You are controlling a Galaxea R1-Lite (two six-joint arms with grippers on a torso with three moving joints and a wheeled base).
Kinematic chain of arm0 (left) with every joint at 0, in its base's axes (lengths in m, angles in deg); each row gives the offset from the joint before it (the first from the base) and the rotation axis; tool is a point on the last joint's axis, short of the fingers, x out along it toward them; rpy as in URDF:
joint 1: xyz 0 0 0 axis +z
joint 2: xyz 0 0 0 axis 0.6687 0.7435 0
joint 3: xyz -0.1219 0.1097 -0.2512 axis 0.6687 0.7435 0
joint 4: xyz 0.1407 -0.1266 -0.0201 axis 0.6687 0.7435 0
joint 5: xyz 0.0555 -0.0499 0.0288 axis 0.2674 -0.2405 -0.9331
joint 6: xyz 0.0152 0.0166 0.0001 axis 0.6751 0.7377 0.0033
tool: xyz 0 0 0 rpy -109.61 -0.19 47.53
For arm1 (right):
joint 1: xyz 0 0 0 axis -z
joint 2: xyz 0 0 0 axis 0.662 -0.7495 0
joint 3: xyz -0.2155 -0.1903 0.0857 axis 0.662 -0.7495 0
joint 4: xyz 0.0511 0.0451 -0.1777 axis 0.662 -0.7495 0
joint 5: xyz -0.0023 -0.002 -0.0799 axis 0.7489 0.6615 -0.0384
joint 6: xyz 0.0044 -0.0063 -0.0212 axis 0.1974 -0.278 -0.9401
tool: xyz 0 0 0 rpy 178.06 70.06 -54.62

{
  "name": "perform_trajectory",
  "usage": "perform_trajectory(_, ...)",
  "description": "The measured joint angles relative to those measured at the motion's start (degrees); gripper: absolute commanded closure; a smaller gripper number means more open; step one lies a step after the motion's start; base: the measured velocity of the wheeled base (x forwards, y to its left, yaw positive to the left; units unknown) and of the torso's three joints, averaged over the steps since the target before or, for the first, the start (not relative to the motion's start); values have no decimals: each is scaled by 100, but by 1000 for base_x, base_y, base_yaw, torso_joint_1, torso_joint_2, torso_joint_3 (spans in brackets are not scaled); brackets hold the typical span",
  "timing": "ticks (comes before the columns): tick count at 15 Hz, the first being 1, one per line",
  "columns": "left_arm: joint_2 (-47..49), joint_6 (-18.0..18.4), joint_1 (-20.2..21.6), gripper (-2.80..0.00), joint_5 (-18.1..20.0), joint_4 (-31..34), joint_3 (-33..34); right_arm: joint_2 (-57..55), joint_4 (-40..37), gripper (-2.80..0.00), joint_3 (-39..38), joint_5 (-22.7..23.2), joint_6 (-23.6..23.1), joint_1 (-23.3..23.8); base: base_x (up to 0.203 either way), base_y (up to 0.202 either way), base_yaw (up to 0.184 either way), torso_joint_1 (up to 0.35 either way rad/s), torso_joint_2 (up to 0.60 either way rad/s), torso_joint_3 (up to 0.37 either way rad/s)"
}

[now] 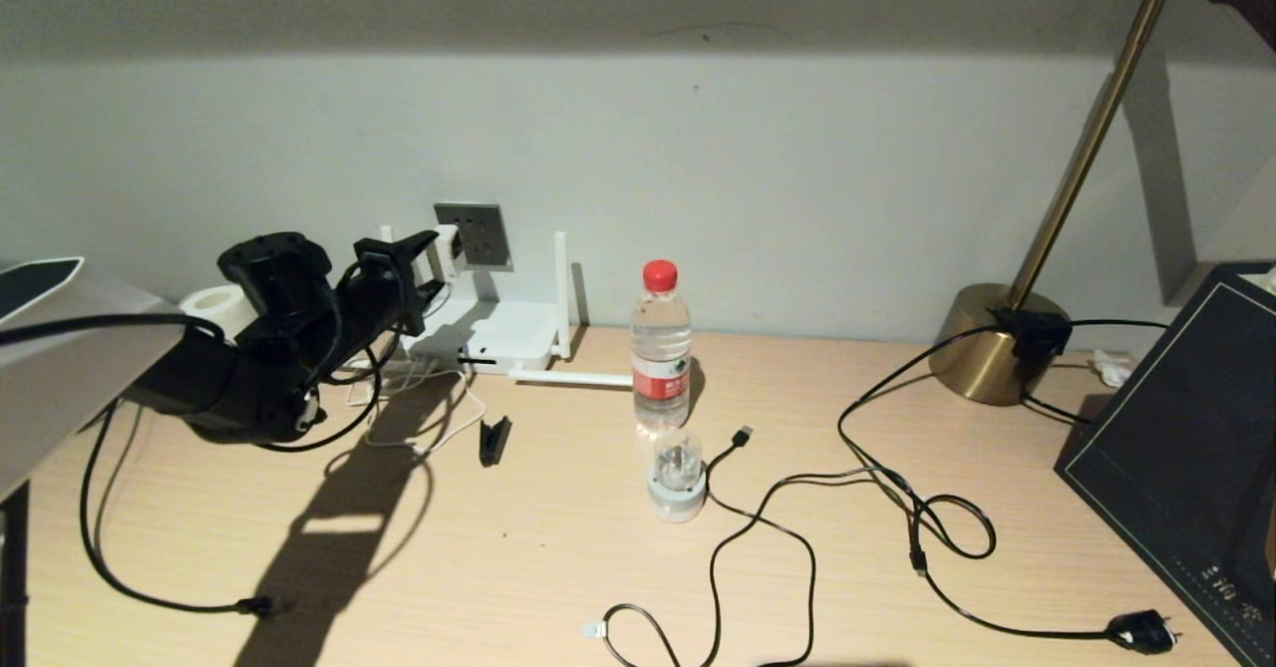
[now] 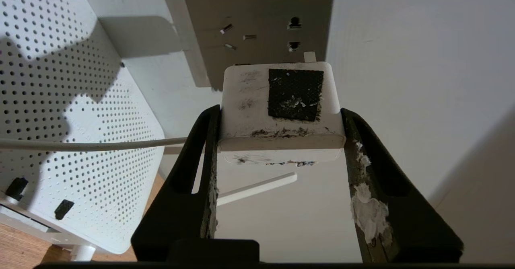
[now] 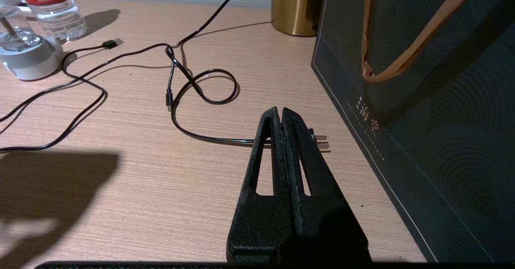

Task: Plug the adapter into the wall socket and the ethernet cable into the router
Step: Pick up plug

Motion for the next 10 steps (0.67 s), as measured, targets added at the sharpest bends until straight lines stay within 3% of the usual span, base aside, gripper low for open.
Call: perform_trajectory(10,340,-96,-9,0,9,-53,-367,0,0,0,0,0,-1,0,0,0,0,0,0,0)
